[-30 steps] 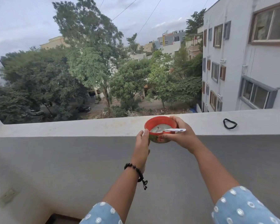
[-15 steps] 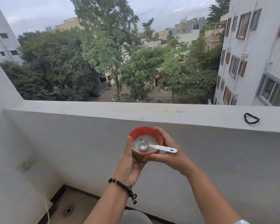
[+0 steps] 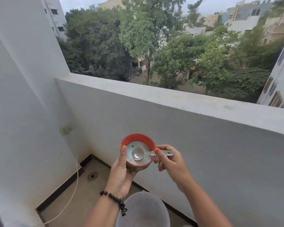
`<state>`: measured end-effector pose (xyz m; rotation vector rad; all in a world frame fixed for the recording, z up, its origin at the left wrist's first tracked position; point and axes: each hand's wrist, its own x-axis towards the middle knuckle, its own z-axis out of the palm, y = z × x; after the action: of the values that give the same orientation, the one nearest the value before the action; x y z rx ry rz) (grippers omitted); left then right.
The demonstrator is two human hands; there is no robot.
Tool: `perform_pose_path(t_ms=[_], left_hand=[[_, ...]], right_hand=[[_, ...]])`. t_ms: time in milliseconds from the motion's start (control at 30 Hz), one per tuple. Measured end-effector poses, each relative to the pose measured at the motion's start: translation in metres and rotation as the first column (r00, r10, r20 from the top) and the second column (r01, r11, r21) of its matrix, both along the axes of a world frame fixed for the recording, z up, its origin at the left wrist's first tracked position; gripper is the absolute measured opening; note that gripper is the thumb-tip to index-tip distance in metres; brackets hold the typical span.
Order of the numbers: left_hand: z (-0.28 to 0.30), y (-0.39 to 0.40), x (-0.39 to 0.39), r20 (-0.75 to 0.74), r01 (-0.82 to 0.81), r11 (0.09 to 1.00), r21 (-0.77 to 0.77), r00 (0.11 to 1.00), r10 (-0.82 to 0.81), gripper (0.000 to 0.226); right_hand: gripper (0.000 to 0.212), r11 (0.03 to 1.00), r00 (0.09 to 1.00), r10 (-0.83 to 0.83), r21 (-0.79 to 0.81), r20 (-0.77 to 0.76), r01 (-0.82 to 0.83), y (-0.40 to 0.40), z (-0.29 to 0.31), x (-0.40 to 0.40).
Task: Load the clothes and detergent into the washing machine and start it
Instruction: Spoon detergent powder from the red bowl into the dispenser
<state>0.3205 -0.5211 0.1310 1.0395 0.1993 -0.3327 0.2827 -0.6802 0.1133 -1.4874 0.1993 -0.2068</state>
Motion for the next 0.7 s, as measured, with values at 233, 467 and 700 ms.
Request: perform_pose_path(t_ms=[233, 467, 700], left_hand=[[-0.019, 0.048, -0.015, -0.014, -0.122, 0.989, 0.086, 0.992, 0.123, 0.053], [-0.028, 0.093, -0.032, 0.029, -0.179, 0.967, 0.181, 0.984, 0.176, 0.054], [-0.026, 0.145, -0.051, 0.073, -0.202, 0.929, 0.311, 0.979, 0.189, 0.054]], right_hand=[[0.014, 0.999, 1.000, 0.018, -0.028, -0.013, -0.019, 0.040, -0.009, 0.002], [0.011, 0.983, 0.984, 0.174, 0.048, 0.026, -0.175, 0.084, -0.008, -0.002], [0.023, 0.943, 0.947, 0.318, 0.091, 0.043, -0.321, 0.130, -0.009, -0.009]])
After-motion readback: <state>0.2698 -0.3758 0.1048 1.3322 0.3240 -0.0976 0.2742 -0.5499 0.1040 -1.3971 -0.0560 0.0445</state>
